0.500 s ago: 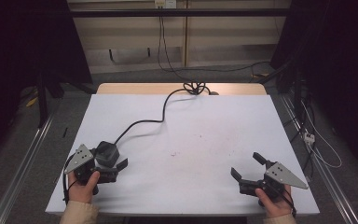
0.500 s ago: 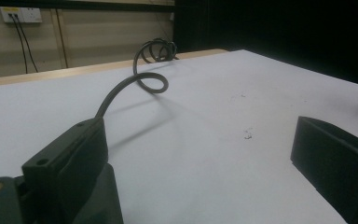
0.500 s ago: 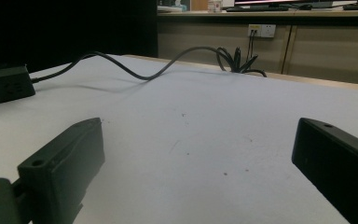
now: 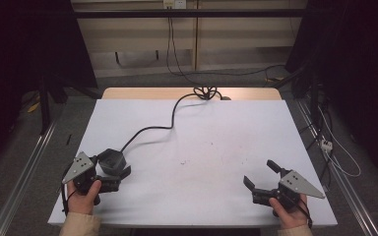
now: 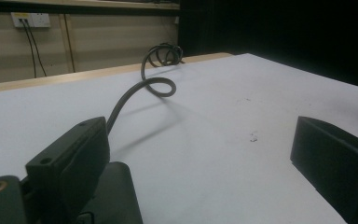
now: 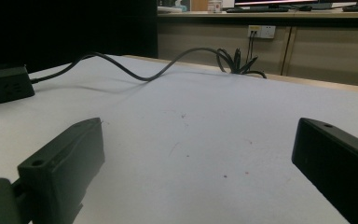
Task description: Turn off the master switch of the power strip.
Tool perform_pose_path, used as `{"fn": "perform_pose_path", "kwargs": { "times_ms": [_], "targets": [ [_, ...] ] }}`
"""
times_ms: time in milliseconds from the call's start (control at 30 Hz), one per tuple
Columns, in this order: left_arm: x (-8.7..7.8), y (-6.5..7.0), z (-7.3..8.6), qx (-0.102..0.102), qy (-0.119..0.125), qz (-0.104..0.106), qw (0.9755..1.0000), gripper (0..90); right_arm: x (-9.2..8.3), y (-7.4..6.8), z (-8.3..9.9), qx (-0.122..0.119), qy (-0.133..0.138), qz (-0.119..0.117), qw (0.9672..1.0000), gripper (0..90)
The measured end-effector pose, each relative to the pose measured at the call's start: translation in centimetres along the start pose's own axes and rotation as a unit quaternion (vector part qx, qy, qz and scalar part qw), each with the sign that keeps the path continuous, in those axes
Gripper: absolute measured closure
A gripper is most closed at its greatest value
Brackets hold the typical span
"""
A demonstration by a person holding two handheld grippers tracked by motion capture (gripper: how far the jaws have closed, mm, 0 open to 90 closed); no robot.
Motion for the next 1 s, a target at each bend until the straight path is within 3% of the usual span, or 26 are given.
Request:
{"fn": "perform_pose_path", "kwargs": {
  "times_ms": [467, 1000],
  "targets": [
    [-0.6, -1.0, -0.1, -0.013, -0.012, -0.007, 0.9998, 8.1, 0.0, 0.0, 0.0, -0.004, -0.001, 0.000, 1.0000, 1.7],
    [-1.3, -2.2, -0.4, -0.016, -0.023, -0.017, 0.9995, 34.9, 0.0, 0.0, -0.2, -0.008, 0.000, 0.003, 1.0000, 1.7]
  ]
}}
Point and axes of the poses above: each handheld gripper's, and its own axes: x roughly forward along the jaws, z roughly out of its underside, y roughly to its right, the point moved 8 cm from there along x, roughly forward along the jaws, and after that the axes turned 5 degrees about -z, right-handed, at the moved point
